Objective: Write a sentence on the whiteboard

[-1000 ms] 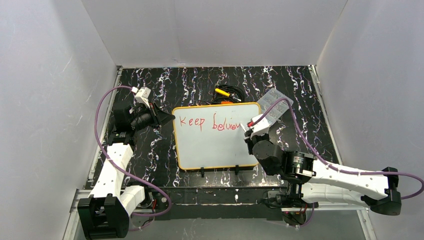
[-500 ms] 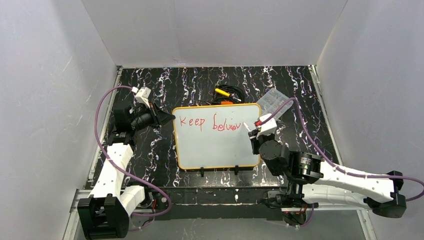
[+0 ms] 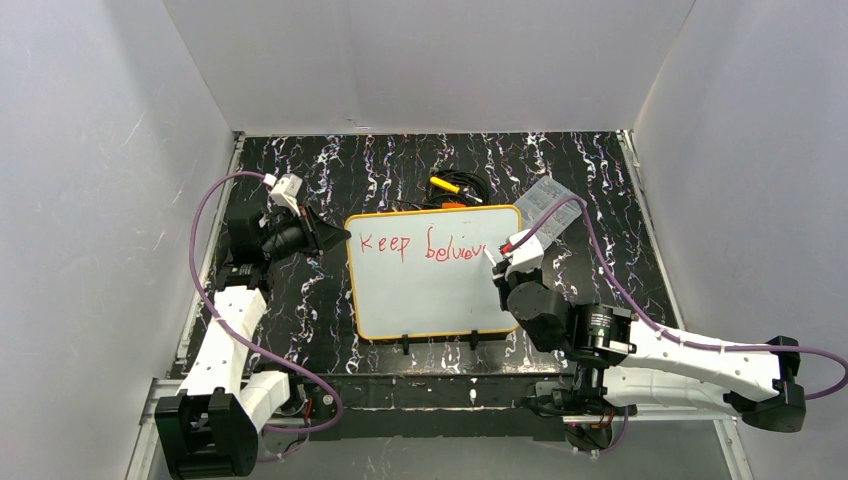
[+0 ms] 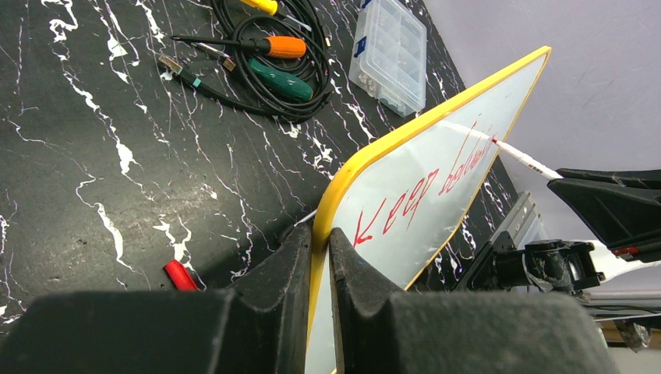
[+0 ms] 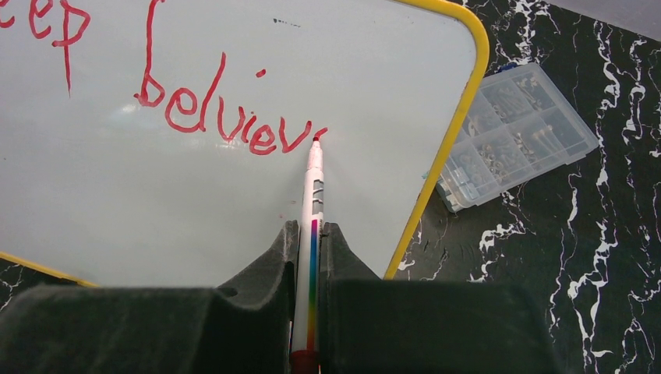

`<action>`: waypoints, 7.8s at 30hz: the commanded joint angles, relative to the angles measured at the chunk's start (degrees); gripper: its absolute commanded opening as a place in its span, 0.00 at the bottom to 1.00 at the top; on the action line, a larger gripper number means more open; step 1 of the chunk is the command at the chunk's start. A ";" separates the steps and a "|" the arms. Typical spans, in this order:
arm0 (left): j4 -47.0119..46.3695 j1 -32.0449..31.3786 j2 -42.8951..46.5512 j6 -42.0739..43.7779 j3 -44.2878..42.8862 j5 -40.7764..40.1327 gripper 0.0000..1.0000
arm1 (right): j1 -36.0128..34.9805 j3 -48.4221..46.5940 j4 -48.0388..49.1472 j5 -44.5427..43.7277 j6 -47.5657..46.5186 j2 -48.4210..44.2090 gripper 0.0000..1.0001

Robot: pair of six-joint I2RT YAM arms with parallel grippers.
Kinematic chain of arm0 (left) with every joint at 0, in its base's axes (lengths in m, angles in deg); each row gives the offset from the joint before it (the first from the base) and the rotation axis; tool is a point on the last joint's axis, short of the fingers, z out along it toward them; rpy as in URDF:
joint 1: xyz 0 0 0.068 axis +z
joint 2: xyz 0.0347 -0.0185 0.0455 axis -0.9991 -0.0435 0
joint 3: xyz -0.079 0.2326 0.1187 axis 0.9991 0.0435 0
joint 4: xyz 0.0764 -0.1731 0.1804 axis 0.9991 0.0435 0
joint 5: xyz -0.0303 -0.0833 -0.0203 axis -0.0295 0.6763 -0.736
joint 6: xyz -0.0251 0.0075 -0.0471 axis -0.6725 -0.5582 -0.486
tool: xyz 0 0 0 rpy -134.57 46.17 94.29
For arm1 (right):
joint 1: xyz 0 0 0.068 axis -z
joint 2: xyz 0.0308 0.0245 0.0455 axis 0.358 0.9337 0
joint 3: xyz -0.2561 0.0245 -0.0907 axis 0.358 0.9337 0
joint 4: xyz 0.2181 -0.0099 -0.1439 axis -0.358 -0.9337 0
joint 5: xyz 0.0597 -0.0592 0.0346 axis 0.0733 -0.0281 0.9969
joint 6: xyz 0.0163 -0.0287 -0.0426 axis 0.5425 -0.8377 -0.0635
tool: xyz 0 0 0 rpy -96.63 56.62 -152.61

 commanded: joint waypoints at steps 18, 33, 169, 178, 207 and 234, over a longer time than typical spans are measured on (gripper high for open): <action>1.43 -2.37 1.16 0.21 -1.23 2.17 0.00 | 0.16 -0.49 3.63 0.40 -0.41 -5.76 0.01; 1.44 -2.37 0.99 0.34 -1.32 2.09 0.00 | 0.16 -1.47 3.57 -4.84 -1.49 -0.10 0.01; 1.74 -2.37 1.42 0.43 -1.22 1.82 0.00 | 0.16 -1.86 -8.55 -1.82 7.75 -3.94 0.01; 1.72 -2.37 1.51 0.42 -1.21 1.82 0.00 | 0.21 -2.57 -11.10 -3.52 9.17 -4.19 0.01; 1.73 -2.37 1.60 0.43 -1.28 1.82 0.00 | 0.16 -4.23 -15.24 -1.65 10.39 -2.97 0.01; 1.70 -2.37 2.30 0.34 -1.13 1.92 0.00 | 0.16 -2.43 -2.71 6.08 7.06 -4.11 0.01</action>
